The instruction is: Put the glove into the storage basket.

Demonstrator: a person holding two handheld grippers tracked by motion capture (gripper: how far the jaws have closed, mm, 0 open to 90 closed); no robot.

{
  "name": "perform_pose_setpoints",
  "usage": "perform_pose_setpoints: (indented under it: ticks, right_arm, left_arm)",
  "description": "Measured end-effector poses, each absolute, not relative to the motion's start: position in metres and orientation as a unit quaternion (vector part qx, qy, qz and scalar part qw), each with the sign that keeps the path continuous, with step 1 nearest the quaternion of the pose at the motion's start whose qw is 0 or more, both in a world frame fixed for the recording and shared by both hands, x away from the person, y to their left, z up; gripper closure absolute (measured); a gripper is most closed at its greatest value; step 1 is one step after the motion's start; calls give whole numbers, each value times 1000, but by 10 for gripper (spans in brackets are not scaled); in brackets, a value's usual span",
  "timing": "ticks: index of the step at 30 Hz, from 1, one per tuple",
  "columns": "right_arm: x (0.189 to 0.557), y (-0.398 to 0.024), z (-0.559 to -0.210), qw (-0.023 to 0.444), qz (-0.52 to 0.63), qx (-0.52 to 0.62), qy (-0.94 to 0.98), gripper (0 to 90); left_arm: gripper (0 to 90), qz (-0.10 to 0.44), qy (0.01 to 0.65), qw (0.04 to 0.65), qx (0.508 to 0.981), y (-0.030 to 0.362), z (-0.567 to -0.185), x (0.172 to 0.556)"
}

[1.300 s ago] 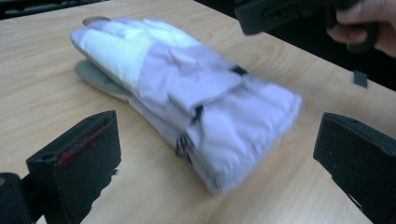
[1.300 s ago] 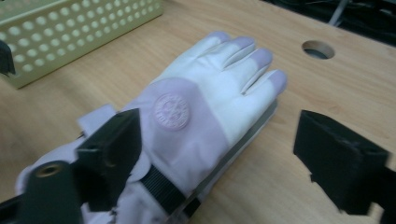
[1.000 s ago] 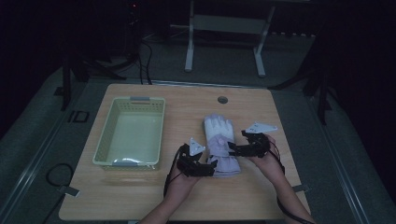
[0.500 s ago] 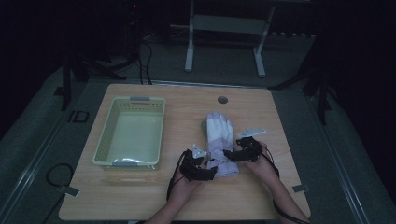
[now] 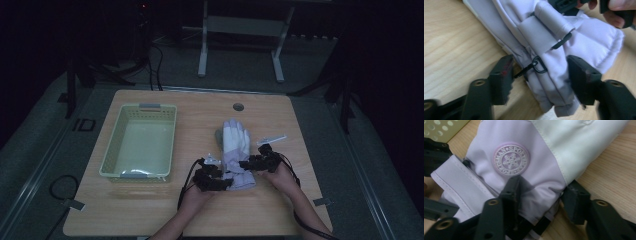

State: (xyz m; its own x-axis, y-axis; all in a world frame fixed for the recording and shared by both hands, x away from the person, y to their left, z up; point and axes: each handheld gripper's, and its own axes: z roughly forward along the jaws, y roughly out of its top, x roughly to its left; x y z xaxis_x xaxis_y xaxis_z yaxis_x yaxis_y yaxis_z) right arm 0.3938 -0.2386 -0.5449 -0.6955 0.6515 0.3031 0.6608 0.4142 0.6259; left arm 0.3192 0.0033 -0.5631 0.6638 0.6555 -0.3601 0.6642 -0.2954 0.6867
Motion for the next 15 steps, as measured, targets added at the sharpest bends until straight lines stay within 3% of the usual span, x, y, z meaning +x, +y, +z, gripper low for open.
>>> perform_pose_setpoints:
  ticks: [5,11,15]
  right_arm:
    - [384,-228,-538,-51,-359,-387,-848,776]
    - [373,-218,-530,-105,-344,-381,-852,821]
    - [371,-218,-523,-108,-348,-384,-848,828]
  left_arm:
    - [657,-11,405,421,812,1,-557,318]
    - [743,-30,398,419,816,5,-552,323]
    - [754,-28,381,418,825,6,-545,325]
